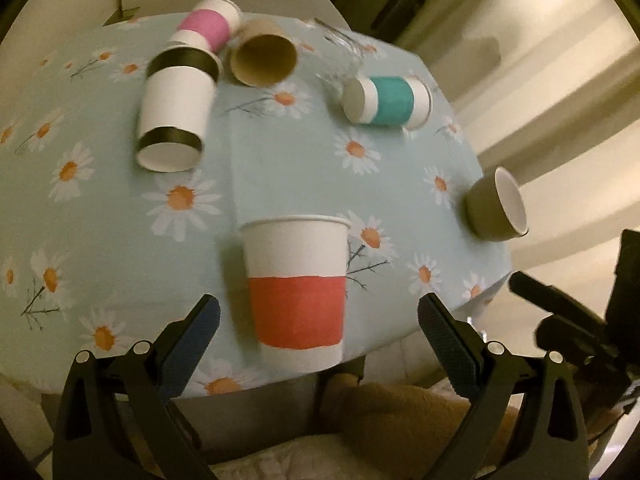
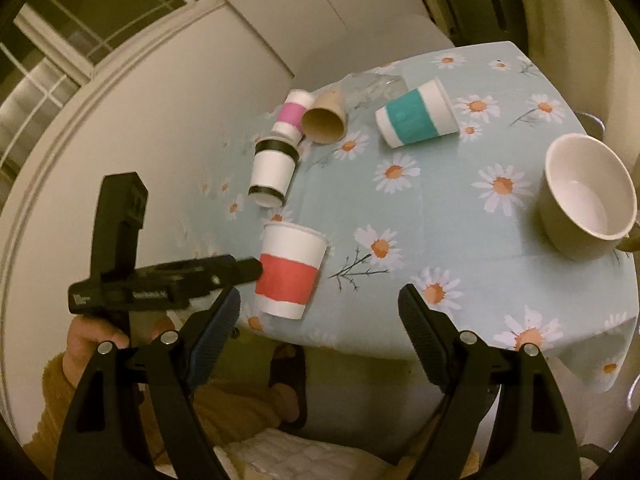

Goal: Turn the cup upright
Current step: 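Carry the red-banded cup toward the left gripper while the left gripper approaches it, then grasp the red-banded cup with the left gripper while the right gripper releases it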

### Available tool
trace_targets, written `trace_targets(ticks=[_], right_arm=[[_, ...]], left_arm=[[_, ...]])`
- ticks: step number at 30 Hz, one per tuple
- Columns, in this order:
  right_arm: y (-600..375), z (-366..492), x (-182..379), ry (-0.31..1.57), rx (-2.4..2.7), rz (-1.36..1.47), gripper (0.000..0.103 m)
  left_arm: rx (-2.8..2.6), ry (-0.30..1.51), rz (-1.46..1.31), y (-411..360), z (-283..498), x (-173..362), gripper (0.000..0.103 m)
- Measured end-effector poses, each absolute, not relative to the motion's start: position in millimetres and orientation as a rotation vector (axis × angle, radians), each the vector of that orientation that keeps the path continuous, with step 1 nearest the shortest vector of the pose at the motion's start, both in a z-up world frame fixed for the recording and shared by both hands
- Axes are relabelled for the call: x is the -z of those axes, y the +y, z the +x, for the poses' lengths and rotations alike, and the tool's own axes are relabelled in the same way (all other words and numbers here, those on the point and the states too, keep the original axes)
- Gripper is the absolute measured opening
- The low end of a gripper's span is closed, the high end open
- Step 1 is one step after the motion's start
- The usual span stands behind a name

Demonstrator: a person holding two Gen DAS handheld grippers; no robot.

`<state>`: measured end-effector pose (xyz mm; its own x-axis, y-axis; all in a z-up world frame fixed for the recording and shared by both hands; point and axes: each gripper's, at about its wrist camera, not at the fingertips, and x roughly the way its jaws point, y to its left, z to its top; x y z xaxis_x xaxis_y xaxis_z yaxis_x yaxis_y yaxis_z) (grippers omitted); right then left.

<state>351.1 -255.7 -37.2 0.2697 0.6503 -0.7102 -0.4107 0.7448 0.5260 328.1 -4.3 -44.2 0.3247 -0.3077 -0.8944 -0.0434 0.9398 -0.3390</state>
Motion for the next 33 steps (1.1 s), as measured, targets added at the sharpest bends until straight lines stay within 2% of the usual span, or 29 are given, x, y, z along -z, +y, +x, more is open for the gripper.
trace_targets(ticks=[6,9,12,16,27,33], right_arm=[[-272.5,357.6,42.1,1.091,-0.712,0.298,0.081],[-274.4,356.5,39.8,1.083,-0.72,0.3,0.081],[-273.6,354.9,40.0,1.082,-0.728,0.298,0.081],[-271.4,352.9,39.4,1.079,-0.731,0.288,0.081],[-264.1,352.5,41.7,1.089,-0.73,0.266,0.081],[-261.2,351.7,43.4,1.097,-0.731,0.266,0.081]], left_arm=[[0.122,1.304,-0.207,-28.4,343.3,58.4,0.094],[0.078,1.321,-0.162,-32.6,350.3,64.2,0.083],[0.053,1.342,-0.133,-34.1,356.9,70.2,0.08],[0.028,1.371,-0.114,-32.5,363.5,76.8,0.068],[0.034,1.391,-0.107,-34.1,373.5,88.0,0.064],[0.035,1.339,-0.145,-27.7,367.3,79.1,0.063]])
